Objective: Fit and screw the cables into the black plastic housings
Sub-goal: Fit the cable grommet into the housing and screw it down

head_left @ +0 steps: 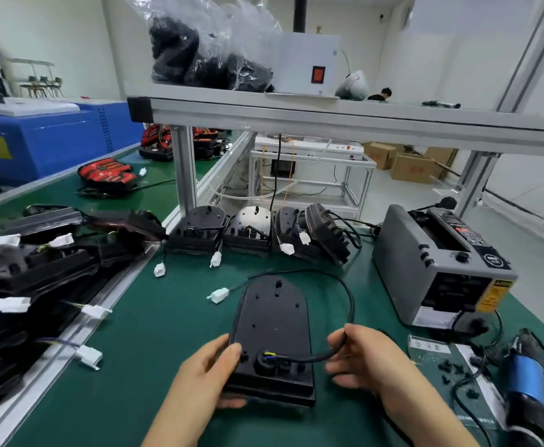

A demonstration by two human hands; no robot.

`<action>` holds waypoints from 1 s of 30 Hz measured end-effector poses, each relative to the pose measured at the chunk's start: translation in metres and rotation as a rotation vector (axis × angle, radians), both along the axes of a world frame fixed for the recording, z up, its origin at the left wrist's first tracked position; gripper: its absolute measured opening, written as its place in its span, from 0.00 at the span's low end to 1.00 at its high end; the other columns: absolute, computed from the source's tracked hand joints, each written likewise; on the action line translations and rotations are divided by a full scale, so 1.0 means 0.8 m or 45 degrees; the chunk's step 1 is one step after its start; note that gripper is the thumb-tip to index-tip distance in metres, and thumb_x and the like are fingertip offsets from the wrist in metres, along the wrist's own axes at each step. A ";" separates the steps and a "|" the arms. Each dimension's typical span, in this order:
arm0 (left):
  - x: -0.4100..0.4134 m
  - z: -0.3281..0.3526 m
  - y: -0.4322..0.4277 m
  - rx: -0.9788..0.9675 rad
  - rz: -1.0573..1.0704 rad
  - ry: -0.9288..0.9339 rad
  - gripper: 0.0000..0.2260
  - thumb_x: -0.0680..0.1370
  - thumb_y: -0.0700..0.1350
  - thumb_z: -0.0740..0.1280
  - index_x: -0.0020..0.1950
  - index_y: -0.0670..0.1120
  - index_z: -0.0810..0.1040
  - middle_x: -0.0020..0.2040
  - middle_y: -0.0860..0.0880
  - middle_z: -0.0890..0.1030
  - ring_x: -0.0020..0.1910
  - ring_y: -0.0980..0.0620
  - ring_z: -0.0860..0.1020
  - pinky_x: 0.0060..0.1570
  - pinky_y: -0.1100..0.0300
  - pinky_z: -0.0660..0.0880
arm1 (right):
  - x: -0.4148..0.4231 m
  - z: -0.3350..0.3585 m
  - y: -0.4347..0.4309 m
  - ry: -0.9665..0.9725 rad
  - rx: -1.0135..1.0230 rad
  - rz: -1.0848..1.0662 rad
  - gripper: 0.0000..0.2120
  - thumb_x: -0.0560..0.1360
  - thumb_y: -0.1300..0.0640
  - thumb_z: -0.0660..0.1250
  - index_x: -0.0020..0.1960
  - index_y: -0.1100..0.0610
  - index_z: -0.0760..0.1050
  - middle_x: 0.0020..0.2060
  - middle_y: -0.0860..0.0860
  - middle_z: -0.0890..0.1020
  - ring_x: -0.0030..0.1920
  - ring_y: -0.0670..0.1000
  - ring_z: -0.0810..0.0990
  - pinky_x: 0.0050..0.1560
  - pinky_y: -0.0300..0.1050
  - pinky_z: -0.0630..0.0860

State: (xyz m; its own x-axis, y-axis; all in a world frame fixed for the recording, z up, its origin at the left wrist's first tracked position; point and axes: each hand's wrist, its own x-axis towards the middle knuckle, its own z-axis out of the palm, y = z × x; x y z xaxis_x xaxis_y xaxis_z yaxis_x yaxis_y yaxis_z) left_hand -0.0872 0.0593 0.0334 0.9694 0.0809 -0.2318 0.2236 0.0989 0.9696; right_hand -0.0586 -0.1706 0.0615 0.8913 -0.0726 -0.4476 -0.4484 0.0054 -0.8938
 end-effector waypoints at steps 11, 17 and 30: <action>-0.027 0.003 -0.003 1.077 -0.175 -0.091 0.15 0.77 0.64 0.51 0.63 0.65 0.62 0.45 0.57 0.78 0.40 0.55 0.80 0.43 0.60 0.74 | -0.012 -0.016 -0.005 0.028 -0.585 0.288 0.17 0.81 0.50 0.55 0.42 0.60 0.70 0.23 0.52 0.77 0.24 0.53 0.79 0.23 0.38 0.72; -0.027 0.006 -0.004 1.393 -0.197 -0.240 0.19 0.79 0.62 0.44 0.69 0.64 0.56 0.49 0.55 0.73 0.55 0.52 0.72 0.50 0.58 0.70 | -0.029 -0.025 -0.008 0.024 -0.530 0.252 0.16 0.81 0.51 0.56 0.42 0.61 0.72 0.23 0.53 0.77 0.24 0.53 0.78 0.23 0.39 0.73; -0.026 0.014 -0.027 0.956 -0.169 -0.794 0.10 0.77 0.57 0.63 0.57 0.61 0.78 0.53 0.63 0.72 0.57 0.60 0.71 0.50 0.71 0.66 | -0.041 -0.025 -0.011 -0.041 -0.660 0.237 0.18 0.80 0.48 0.58 0.41 0.61 0.73 0.23 0.51 0.77 0.25 0.53 0.80 0.26 0.42 0.76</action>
